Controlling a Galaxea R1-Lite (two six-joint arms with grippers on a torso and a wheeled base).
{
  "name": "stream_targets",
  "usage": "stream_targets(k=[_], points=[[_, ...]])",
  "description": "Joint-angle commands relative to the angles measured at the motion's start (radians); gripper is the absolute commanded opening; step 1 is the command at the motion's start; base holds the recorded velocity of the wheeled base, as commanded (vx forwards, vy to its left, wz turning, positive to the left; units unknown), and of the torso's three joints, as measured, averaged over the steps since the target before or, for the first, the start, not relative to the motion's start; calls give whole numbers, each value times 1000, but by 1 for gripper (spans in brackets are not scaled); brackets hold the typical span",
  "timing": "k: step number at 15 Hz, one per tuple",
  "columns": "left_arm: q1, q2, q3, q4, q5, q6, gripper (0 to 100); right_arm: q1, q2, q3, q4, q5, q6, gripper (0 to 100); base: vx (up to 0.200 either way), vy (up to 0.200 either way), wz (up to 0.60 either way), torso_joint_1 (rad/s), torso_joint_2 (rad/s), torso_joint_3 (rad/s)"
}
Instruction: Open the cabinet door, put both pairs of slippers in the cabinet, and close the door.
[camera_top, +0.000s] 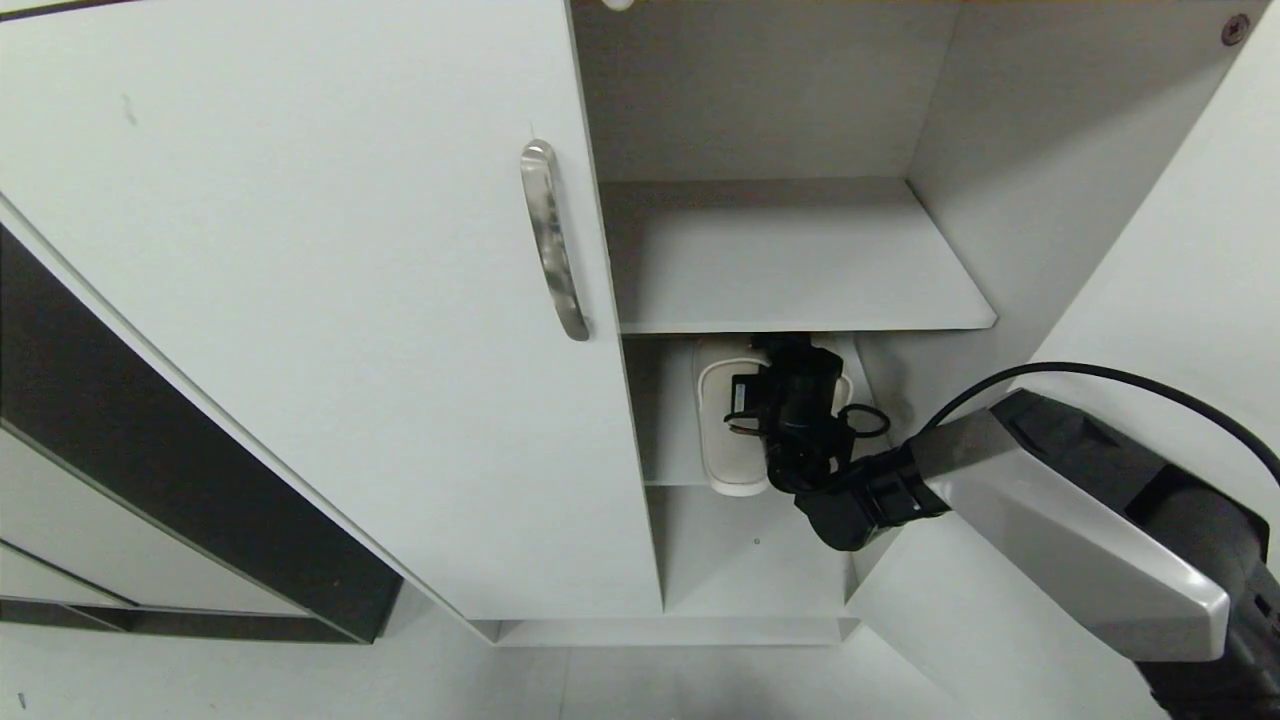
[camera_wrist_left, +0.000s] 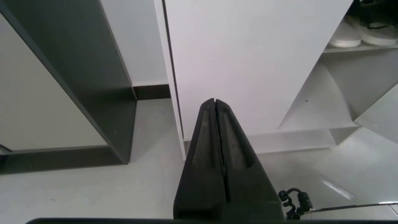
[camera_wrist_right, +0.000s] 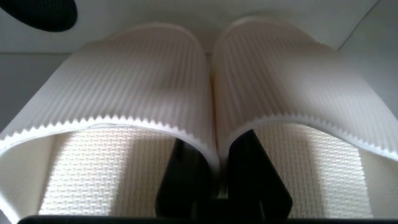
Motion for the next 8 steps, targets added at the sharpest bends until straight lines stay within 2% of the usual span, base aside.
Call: stream_targets(k=[1, 8], points=[[0, 2, 0, 0, 0, 0, 0, -1, 9, -2, 0, 0, -2, 0, 0, 0, 0, 0, 0, 0], [0, 2, 0, 0, 0, 0, 0, -1, 26, 0, -2, 0, -2, 0, 0, 0, 0, 0, 0, 0]])
